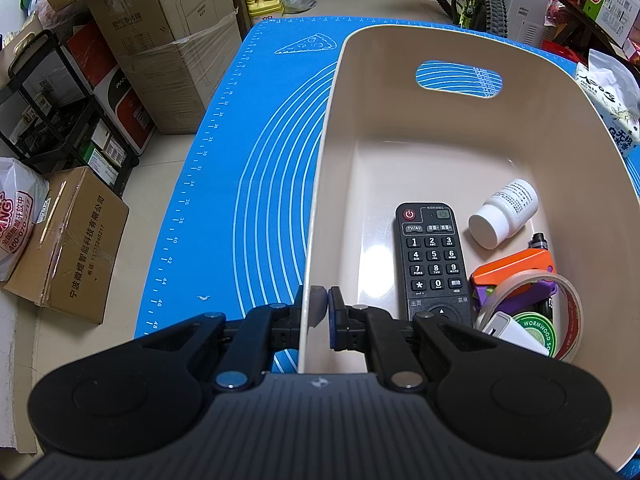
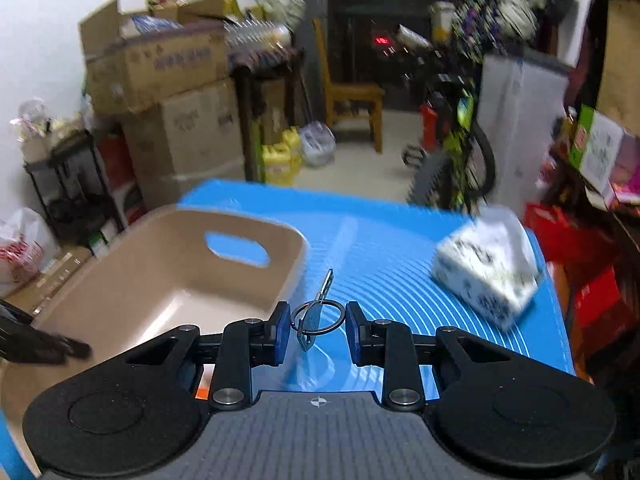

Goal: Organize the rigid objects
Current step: 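Carry the key with the right tool and drop it into the bin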

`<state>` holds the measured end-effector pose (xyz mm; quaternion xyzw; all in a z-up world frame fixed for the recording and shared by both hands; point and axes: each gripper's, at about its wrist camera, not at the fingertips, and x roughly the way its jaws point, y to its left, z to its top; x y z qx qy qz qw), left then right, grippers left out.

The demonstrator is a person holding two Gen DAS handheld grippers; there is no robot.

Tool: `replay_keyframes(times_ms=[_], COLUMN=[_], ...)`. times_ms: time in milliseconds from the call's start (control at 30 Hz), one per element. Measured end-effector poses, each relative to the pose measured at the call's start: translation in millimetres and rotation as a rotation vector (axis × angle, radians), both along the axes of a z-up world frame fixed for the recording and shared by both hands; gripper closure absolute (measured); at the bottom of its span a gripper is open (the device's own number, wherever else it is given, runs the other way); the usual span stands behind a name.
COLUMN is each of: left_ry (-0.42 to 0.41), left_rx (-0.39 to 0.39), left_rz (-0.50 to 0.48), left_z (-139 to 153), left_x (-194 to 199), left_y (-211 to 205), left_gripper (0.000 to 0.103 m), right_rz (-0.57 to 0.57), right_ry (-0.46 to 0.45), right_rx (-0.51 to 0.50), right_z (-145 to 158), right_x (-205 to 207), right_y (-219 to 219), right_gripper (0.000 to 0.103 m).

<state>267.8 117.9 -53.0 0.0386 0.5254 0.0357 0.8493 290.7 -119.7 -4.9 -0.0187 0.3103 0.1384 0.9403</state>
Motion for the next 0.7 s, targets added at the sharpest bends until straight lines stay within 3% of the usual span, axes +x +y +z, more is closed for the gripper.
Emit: replay_keyframes(times_ms=[300,700], left_ry=[-0.001,-0.001], left_rx=[0.000,0.004], left_rz=[-0.001,-0.003], left_z=[0,0], left_x=[0,-1], left_y=[0,2], left_gripper=[0.092,0.093], right_rz=[0.123,0.239], right_ry=[-0.034,0.148], right_rx=[0.015,-0.096], right_z=[16,-30], right_x=[-1,-2], right_y=[49,116], right_gripper=[0.065,0.065])
